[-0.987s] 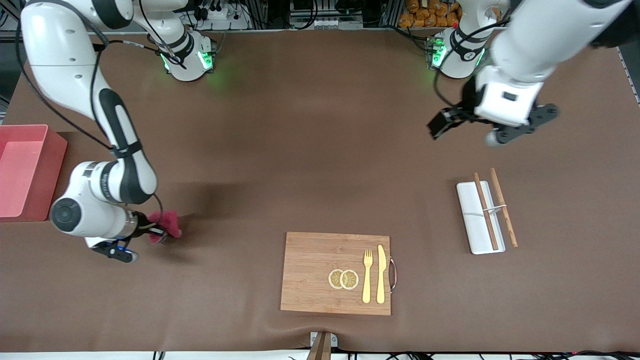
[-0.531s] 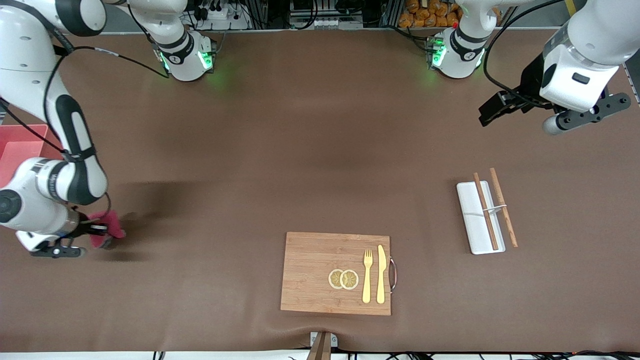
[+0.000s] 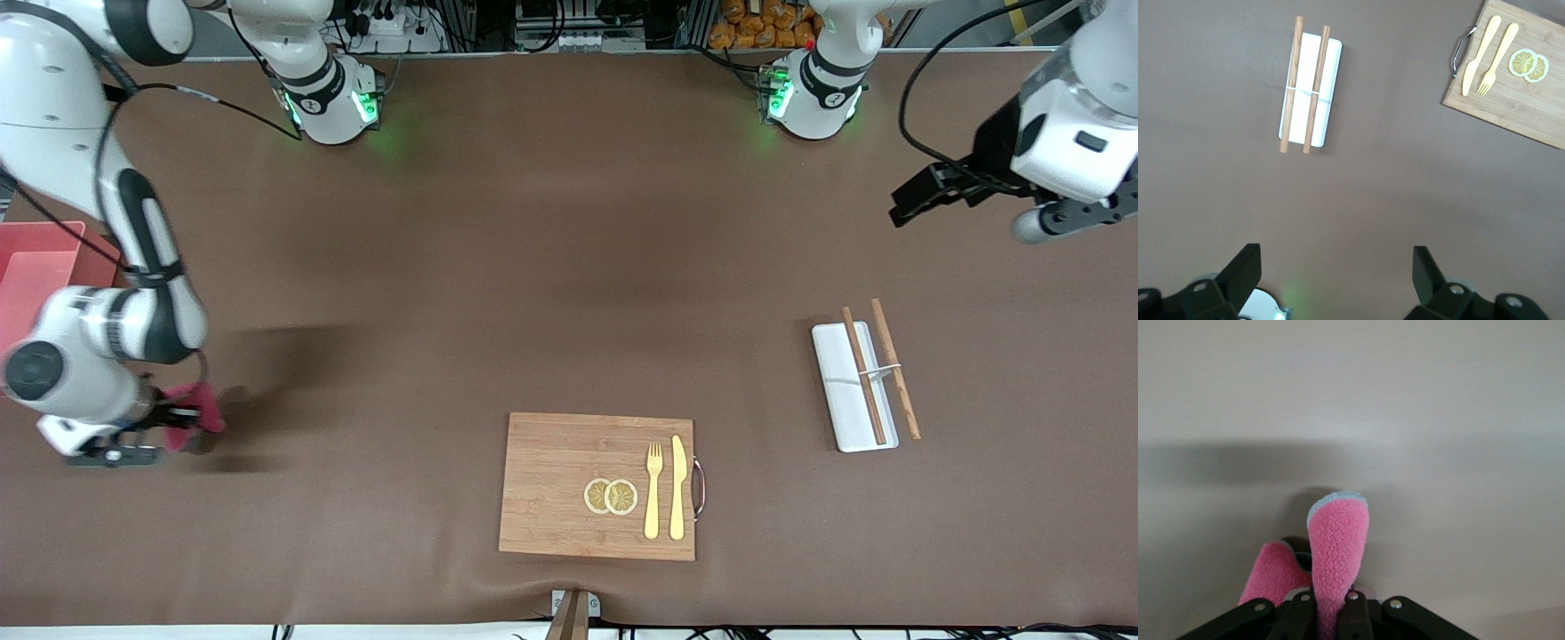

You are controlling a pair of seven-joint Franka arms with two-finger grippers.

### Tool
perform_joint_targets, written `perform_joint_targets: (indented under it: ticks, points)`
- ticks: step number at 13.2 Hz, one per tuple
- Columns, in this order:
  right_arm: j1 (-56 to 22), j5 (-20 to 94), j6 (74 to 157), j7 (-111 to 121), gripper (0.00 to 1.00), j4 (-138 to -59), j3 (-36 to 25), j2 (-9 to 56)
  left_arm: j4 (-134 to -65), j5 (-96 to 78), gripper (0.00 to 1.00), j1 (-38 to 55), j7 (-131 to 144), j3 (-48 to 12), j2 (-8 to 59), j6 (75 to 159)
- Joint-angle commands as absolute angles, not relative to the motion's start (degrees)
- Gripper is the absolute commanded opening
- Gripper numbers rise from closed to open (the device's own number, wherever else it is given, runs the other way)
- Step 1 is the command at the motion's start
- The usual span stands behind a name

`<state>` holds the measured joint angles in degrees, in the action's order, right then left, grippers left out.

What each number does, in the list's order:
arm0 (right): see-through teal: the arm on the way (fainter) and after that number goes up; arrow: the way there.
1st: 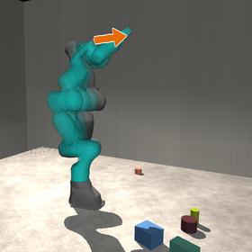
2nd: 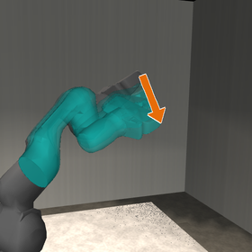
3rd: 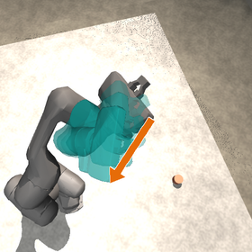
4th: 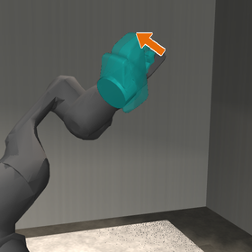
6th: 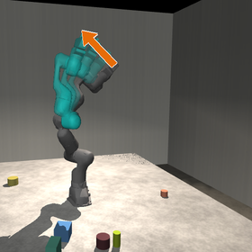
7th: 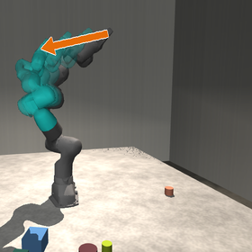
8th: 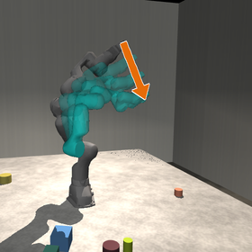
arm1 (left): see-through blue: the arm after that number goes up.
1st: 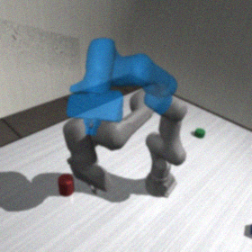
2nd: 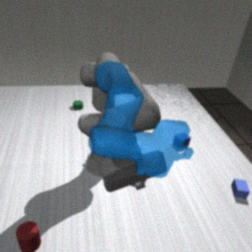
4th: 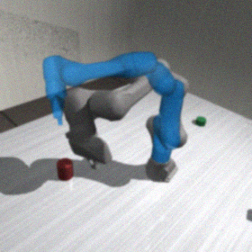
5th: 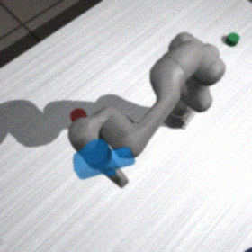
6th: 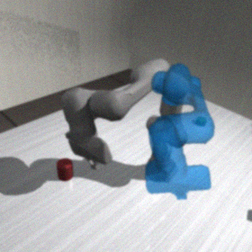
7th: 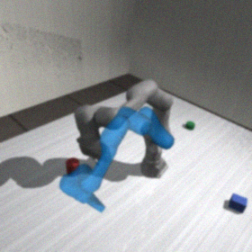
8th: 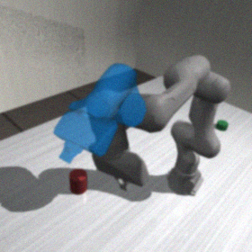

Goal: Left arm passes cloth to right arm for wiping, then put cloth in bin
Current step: 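Wipe the table with the cloth in the right gripper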

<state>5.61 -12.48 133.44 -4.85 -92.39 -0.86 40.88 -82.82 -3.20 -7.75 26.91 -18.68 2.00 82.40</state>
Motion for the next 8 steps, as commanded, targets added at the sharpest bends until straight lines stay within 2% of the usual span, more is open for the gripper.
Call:
perform_joint_targets:
  ticks: [1, 3, 6, 8]
  points:
    - [-0.8, -8.7, 129.9, -18.1, 0.00, -93.4, 1.4, 40.2, -84.0, -2.4, 1.00, -6.7, 22.3, -15.8, 0.1, 82.2]
    - [-5.5, -1.4, 129.0, -25.6, 0.00, -93.3, 3.2, 40.0, -84.3, -2.4, 1.00, -5.7, 16.6, -12.4, -0.5, 82.1]
    - [-14.6, 2.4, 128.8, -46.0, 0.00, -92.6, 5.8, 38.5, -85.3, -2.2, 1.00, -4.5, 15.4, -10.4, -1.0, 82.3]
    - [-16.9, 4.7, 127.5, -53.9, 0.00, -90.4, 8.6, 38.1, -84.8, -2.1, 1.00, -2.0, 15.2, -7.5, -1.0, 82.3]
